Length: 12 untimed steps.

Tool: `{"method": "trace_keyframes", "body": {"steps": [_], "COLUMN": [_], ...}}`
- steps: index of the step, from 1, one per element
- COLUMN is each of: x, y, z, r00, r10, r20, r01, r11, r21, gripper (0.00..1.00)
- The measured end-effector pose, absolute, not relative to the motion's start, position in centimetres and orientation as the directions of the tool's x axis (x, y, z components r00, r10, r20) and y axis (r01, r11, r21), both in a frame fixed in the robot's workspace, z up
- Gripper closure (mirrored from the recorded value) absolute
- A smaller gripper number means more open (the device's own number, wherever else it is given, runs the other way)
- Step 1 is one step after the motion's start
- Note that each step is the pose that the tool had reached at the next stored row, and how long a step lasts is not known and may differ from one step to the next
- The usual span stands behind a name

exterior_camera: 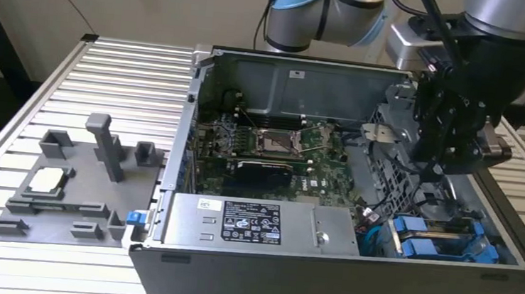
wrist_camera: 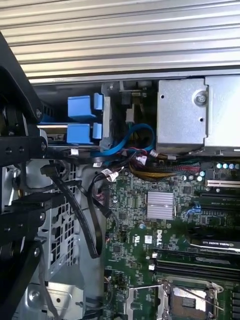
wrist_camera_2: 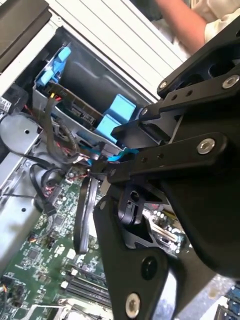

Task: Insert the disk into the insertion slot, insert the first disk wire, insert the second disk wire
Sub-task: 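Insert the second disk wire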

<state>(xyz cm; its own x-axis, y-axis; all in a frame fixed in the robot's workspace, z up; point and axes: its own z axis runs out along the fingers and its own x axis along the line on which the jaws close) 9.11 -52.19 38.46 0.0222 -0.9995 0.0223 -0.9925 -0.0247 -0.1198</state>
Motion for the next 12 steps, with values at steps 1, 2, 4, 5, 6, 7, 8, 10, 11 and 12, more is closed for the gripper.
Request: {"method": "trace_keyframes", "body": {"steps": [1, 2, 4, 5, 6, 7, 8, 10, 11, 12], "x": [9.11, 9.10, 9.11, 9.10, 9.08, 9.07, 9.07, 9.06, 9.07, 9.06], "y": [-52.20, -52.20, -52.21, -52.21, -52.21, -52.21, -52.22, -52.29, -52.33, -52.38], "z": [38.37, 38.26, 38.14, 38.07, 38.01, 37.98, 37.98, 37.97, 37.97, 37.98], "r00": [0.022, 0.022, 0.022, 0.022, 0.022, 0.022, 0.022, 0.022, 0.022, 0.022], "r10": [-0.999, -0.999, -0.999, -0.999, -0.999, -0.999, -0.999, -0.999, -0.999, -0.999], "r20": [0.027, 0.031, 0.034, 0.036, 0.036, 0.036, 0.037, 0.036, 0.036, 0.037], "r01": [-0.992, -0.992, -0.992, -0.992, -0.991, -0.991, -0.991, -0.991, -0.991, -0.991], "r11": [-0.025, -0.026, -0.026, -0.026, -0.026, -0.026, -0.026, -0.026, -0.026, -0.026], "r21": [-0.121, -0.123, -0.125, -0.126, -0.128, -0.130, -0.130, -0.130, -0.130, -0.130], "gripper": [0.60, 0.60, 0.60, 0.62, 0.62, 0.69, 0.75, 0.75, 0.78, 0.84]}}
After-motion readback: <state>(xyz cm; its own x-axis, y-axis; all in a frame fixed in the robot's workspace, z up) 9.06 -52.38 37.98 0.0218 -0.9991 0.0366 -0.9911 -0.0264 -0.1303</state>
